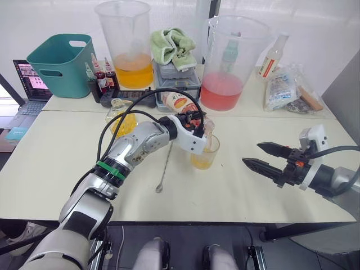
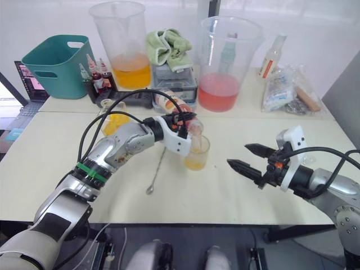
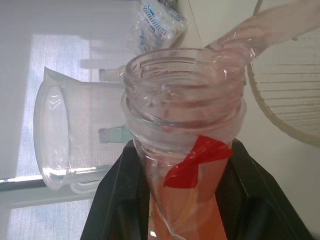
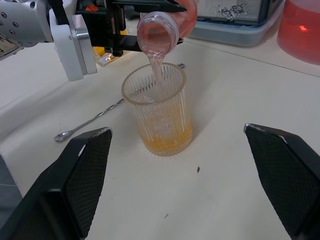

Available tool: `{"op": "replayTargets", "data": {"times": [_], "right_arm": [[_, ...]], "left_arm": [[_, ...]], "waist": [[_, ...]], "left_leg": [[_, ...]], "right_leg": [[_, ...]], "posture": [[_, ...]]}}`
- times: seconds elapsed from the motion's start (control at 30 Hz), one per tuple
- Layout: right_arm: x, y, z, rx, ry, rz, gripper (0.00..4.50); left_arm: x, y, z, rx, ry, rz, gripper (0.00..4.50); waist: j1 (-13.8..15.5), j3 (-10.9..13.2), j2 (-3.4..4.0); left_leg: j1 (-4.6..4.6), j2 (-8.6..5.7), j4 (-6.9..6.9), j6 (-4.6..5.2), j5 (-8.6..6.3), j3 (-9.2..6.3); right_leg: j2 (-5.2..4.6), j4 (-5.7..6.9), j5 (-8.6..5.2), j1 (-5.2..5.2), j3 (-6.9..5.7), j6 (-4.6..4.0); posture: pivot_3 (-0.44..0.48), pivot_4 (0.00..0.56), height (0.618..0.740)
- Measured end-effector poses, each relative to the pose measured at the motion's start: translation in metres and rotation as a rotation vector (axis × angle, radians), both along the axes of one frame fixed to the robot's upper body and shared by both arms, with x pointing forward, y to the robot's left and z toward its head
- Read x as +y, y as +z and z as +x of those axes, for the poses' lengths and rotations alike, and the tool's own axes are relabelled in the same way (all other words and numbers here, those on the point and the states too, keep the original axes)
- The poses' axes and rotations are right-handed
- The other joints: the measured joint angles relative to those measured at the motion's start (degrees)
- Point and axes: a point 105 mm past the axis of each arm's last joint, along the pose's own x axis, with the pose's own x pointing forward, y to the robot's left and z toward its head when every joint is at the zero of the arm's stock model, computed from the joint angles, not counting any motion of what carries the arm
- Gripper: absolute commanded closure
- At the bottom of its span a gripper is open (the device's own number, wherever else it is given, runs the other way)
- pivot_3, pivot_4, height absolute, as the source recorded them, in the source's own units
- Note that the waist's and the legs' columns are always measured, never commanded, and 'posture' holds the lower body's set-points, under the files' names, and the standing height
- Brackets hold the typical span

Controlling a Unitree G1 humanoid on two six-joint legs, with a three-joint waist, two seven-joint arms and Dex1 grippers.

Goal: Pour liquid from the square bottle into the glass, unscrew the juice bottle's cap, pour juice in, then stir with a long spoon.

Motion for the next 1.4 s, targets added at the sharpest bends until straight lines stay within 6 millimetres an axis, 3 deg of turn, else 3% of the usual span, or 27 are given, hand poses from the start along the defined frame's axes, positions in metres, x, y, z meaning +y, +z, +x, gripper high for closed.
{"op": "replayTargets", "data": {"times": [0.33, 0.67, 1.0, 1.4], "right_arm": [[0.002, 0.000, 0.001, 0.001, 0.006, -0.001, 0.02], [0.005, 0.003, 0.003, -0.010, 0.017, 0.001, 0.02], [0.009, 0.004, 0.009, -0.006, 0.045, 0.006, 0.02], [0.020, 0.010, 0.019, -0.006, 0.130, 0.015, 0.02]], "left_arm": [[-0.002, 0.000, -0.002, 0.006, -0.013, -0.004, 3.19], [0.004, 0.007, 0.007, 0.201, 0.057, -0.166, 3.19], [0.004, 0.025, 0.001, 0.374, 0.054, -0.372, 3.19], [0.045, 0.066, 0.002, 0.657, 0.128, -0.766, 3.19]], "waist": [[0.00, 0.00, 0.00], [-0.18, 0.00, 0.01], [-0.15, -0.01, 0.01], [-0.23, -0.01, 0.01]], "left_leg": [[-0.11, 0.04, 0.27, 0.08, -0.05, 0.00], [-0.18, 0.04, 0.35, 0.05, -0.04, -0.01], [-0.19, 0.04, 0.38, 0.01, -0.01, -0.01], [-0.19, 0.03, 0.40, -0.24, 0.14, -0.03]], "right_leg": [[0.00, 0.04, 0.02, 0.00, 0.00, 0.03], [0.00, 0.07, 0.03, -0.03, -0.01, 0.06], [0.00, 0.05, 0.05, -0.02, -0.01, 0.09], [0.01, 0.05, 0.05, 0.00, -0.01, 0.10]], "posture": [[0.000, 0.150, 0.739], [0.000, 0.150, 0.739], [0.000, 0.150, 0.739], [0.000, 0.150, 0.739]]}}
